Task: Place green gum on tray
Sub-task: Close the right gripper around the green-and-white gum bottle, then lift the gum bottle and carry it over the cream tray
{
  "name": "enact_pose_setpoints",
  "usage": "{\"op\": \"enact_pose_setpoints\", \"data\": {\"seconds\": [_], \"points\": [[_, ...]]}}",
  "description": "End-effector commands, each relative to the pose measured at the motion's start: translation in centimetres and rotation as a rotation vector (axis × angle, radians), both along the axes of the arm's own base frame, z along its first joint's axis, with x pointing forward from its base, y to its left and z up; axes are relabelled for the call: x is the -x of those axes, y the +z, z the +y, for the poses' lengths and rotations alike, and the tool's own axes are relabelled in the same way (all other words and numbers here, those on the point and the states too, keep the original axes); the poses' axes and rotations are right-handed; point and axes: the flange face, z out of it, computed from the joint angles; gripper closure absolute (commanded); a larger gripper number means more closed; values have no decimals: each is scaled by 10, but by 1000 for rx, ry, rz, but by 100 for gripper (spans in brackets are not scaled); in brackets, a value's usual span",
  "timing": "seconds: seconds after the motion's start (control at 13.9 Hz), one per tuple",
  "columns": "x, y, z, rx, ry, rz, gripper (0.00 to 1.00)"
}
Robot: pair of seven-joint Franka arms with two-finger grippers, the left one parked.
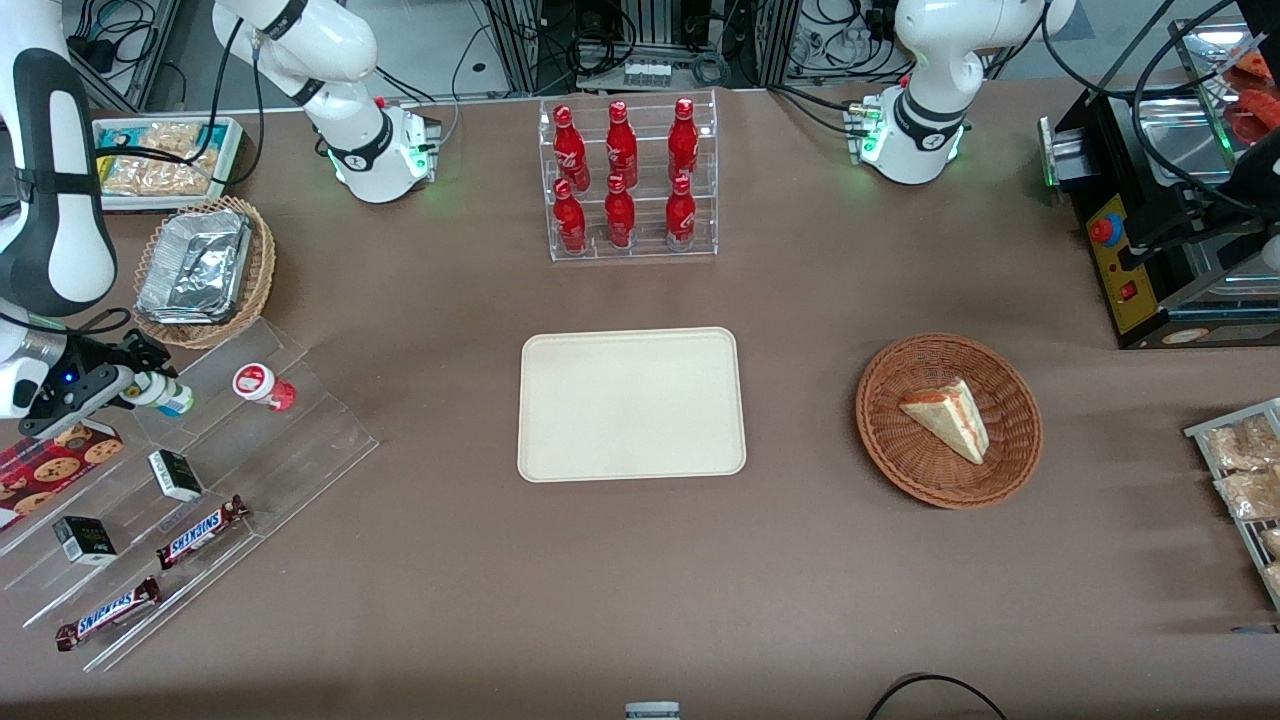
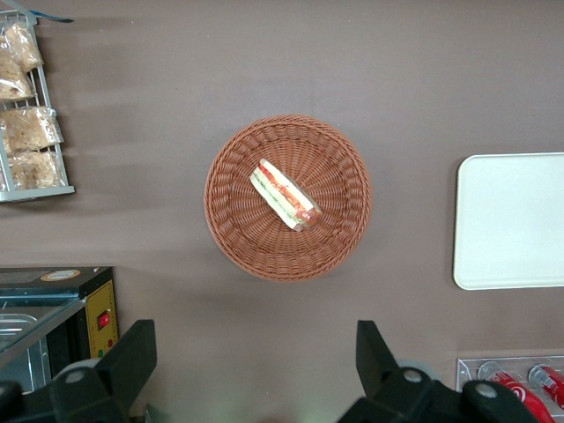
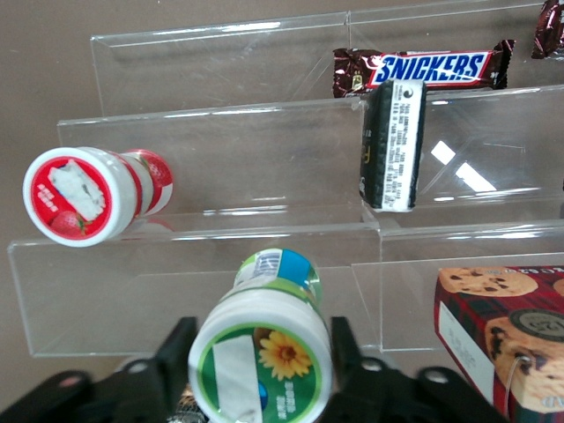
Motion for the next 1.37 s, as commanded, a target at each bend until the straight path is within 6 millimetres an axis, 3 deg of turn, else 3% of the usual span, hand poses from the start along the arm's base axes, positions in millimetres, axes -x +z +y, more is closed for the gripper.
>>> {"op": "enact_pose_setpoints", "data": {"seconds": [0.0, 0.36, 0.58, 0.86, 1.08, 1.29], "points": [[6, 9, 1, 15, 14, -22, 100], [-14, 47, 12, 20, 8, -42, 100], [-29, 63, 43, 21, -14, -38, 100], [-41, 63, 112, 19, -102, -6, 100], [-45, 61, 176, 29, -197, 25, 100], [-45, 59, 253, 44, -317, 31, 100]]}}
